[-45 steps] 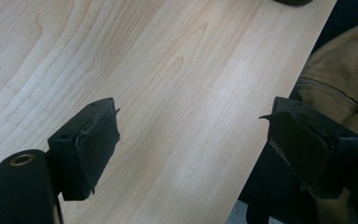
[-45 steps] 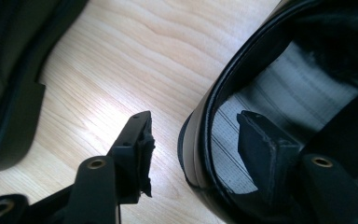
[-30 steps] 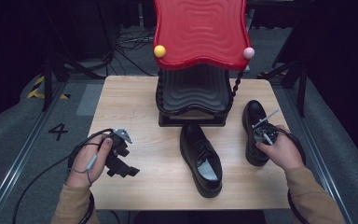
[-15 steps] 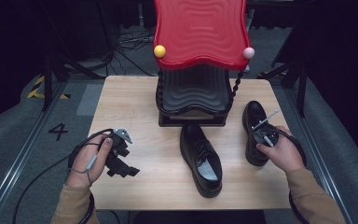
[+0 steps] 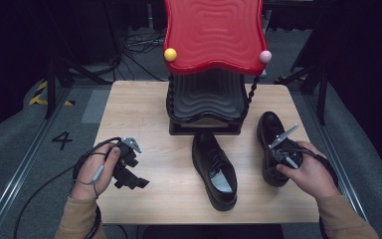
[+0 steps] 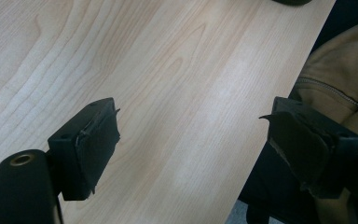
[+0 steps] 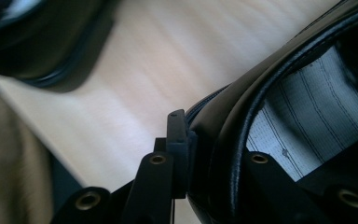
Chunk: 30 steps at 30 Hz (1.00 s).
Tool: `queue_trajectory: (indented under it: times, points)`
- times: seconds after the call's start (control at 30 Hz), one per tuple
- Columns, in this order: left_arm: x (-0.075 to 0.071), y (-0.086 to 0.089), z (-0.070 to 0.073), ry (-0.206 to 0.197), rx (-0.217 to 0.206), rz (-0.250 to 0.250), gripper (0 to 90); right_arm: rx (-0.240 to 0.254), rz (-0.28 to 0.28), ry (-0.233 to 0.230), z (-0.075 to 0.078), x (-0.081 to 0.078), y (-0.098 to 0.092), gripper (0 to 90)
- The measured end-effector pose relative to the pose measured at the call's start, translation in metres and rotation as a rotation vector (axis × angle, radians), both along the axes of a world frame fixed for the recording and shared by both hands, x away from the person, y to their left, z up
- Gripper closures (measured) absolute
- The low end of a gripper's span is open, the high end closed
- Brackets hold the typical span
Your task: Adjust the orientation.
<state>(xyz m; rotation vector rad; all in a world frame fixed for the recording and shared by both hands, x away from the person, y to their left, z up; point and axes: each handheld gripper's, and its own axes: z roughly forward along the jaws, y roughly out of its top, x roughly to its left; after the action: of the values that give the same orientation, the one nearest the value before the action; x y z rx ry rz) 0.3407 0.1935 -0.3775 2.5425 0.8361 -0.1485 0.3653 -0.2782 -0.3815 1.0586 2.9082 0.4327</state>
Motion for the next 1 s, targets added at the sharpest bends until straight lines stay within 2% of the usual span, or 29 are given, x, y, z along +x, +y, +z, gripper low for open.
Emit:
queue_trajectory:
  times: [0.03,0.07,0.1,0.2,0.3,0.47,0.77,1.0]
  points:
    - [0.0,0.0,0.0,0.001,0.001,0.001,17.1,0.01,0.046,0.003,0.004,-0.009,0.006,80.1]
    - [0.0,0.0,0.0,0.001,0.0,0.002,17.1,0.01,0.046,0.003,0.004,-0.009,0.006,80.1]
    - [0.0,0.0,0.0,0.001,-0.001,0.001,17.0,0.006,0.081,0.003,0.006,-0.017,0.012,80.1]
    - [0.0,0.001,0.0,0.002,-0.005,0.002,17.0,-0.003,0.112,0.002,0.009,-0.024,0.018,80.1]
    - [0.0,0.002,0.0,0.001,-0.005,0.005,17.1,-0.018,0.177,0.003,0.012,-0.036,0.03,79.8]
    - [0.0,0.002,0.001,-0.002,-0.005,0.004,17.0,-0.025,0.215,0.013,0.013,-0.045,0.04,79.0]
    - [0.0,0.002,0.001,0.003,-0.002,0.0,17.0,0.008,0.291,0.037,0.01,-0.056,0.055,79.0]
    - [0.0,0.002,0.0,0.0,-0.006,0.005,17.1,0.014,0.328,0.034,0.0,-0.048,0.073,78.9]
